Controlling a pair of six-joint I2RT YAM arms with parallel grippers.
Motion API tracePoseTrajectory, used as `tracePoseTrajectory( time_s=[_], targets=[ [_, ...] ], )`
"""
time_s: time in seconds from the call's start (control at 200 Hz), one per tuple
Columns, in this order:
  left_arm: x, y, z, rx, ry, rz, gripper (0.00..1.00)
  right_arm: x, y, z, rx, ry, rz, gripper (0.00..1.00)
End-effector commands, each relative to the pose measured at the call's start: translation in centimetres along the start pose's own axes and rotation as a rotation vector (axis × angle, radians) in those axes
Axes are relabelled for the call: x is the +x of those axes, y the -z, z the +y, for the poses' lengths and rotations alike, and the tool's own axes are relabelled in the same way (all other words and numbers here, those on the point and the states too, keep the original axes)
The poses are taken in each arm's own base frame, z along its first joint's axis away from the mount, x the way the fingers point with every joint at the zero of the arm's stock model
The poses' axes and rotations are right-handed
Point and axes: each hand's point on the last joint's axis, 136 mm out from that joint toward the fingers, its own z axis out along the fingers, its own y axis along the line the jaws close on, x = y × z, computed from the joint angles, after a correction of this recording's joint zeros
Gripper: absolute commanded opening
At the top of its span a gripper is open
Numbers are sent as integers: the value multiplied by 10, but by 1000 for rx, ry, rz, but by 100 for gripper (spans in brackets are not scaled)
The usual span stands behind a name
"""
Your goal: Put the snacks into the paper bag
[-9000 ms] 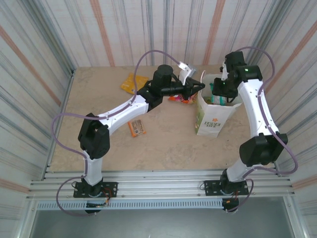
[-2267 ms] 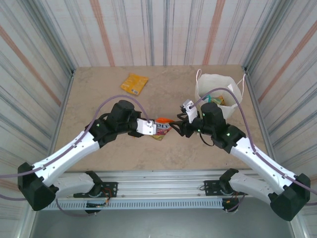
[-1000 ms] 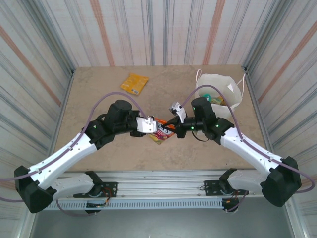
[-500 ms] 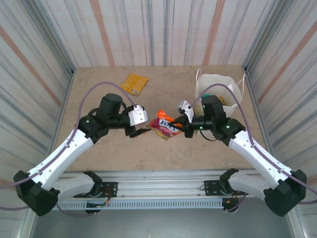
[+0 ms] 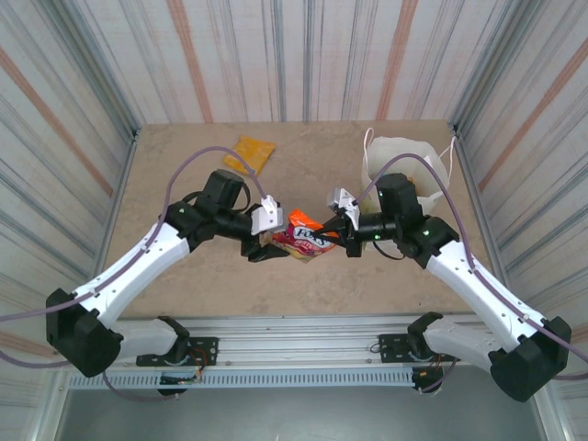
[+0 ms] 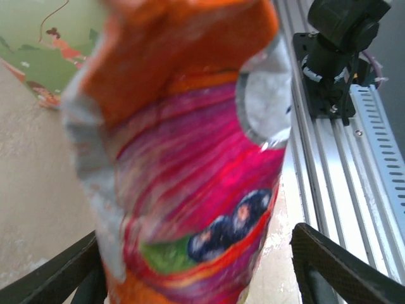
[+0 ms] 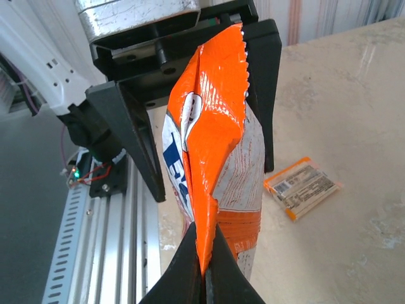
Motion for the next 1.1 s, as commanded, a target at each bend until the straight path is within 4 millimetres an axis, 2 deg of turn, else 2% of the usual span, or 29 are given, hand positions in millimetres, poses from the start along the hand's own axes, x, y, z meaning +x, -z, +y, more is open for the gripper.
tracePoseTrajectory(
  time_s=[0.0,0.236,0.391,0.561,0.621,0.707,0.792,0.937,1.092],
  targets=[
    [-16,-1,-12,80,-8,-47,71,-23,6,6,-23,72,-49,0],
    [-17,-3,-17,116,-5,-46,50,-23,7,3,0,78,-46,0],
    [-14,-2,-18,115,1,-29,33,-23,7,-1,23,88,-43,0],
    [-11,-1,-17,97,2,-17,27,-25,9,-2,36,96,-48,0],
    [-12,0,-15,81,6,-20,22,-26,10,-3,50,97,-48,9],
    [-17,2,-11,58,19,-52,18,-27,15,-5,91,92,-64,32],
    [-27,3,-9,35,25,-121,17,-27,24,-6,152,77,-105,46],
    [-49,10,-2,-22,36,-251,17,-22,36,-7,228,32,-192,55],
    [-72,19,4,-57,45,-361,17,-20,45,-7,266,-28,-288,61]
  ],
)
